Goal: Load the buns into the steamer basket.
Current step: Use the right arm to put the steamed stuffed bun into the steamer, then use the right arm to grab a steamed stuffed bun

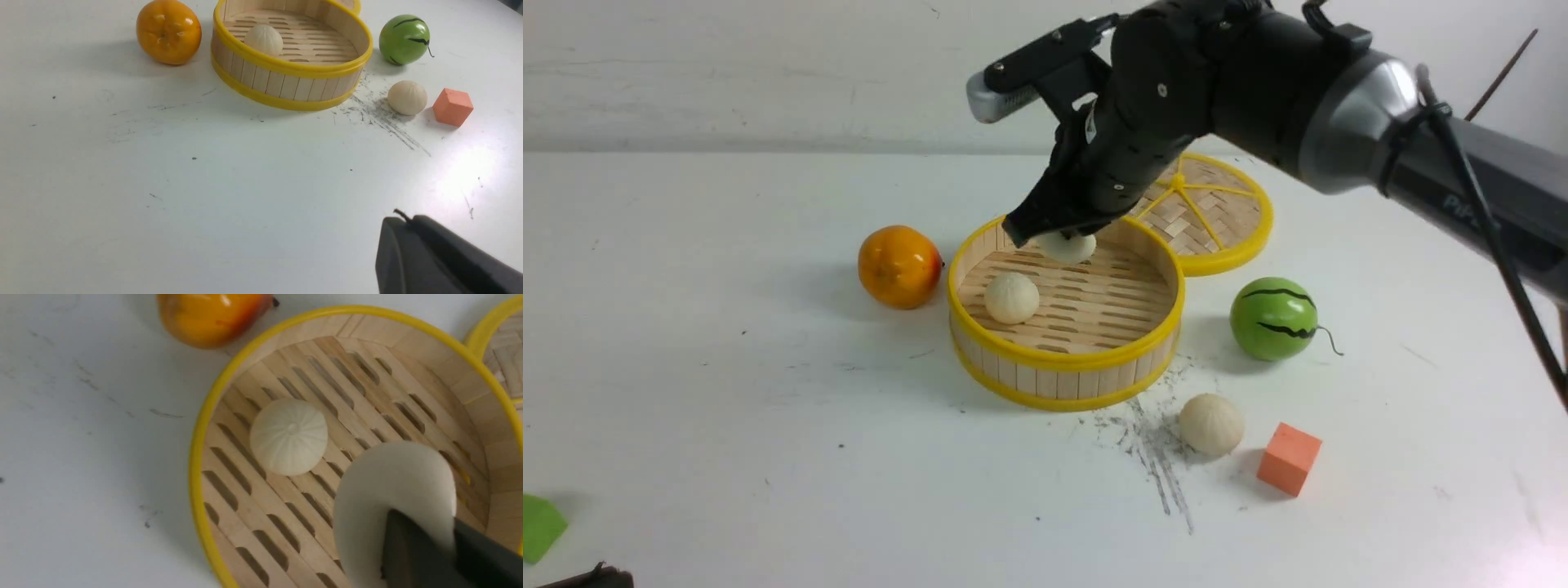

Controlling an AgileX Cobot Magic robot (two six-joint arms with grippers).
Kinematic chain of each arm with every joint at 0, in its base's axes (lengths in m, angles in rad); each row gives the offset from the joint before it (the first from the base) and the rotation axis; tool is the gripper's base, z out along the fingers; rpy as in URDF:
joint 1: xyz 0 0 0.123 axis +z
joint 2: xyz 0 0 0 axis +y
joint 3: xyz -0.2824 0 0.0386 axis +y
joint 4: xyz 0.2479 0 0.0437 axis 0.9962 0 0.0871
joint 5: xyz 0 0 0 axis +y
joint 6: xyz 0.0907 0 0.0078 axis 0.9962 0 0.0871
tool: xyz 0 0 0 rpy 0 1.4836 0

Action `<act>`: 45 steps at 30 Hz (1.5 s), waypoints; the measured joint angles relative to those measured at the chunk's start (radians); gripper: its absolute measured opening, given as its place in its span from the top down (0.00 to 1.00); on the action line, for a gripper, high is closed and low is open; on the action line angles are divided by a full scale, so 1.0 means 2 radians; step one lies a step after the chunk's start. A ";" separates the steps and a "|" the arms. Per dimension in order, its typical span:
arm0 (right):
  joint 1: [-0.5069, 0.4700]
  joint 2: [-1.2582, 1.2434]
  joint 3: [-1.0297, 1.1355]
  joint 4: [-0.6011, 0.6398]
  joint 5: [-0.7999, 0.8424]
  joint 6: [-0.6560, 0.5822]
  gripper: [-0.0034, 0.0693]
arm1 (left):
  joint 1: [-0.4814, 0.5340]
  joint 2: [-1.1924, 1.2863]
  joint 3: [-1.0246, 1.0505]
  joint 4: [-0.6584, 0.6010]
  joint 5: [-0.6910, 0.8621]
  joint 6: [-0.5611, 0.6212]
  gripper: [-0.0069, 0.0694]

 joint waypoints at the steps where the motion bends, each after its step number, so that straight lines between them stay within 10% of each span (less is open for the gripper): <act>1: -0.004 0.011 0.000 -0.001 -0.003 0.005 0.92 | 0.000 0.000 0.000 0.002 0.003 0.000 0.90; 8: -0.012 0.072 0.000 0.000 -0.001 0.008 0.77 | 0.000 0.000 0.000 0.006 0.009 0.000 0.90; 20: -0.011 0.066 -0.101 0.019 0.164 0.016 0.12 | 0.000 0.000 0.000 0.006 0.009 0.000 0.90; 45: -0.053 -0.057 0.197 0.041 0.098 0.034 0.25 | 0.000 0.000 0.000 -0.006 0.006 0.000 0.87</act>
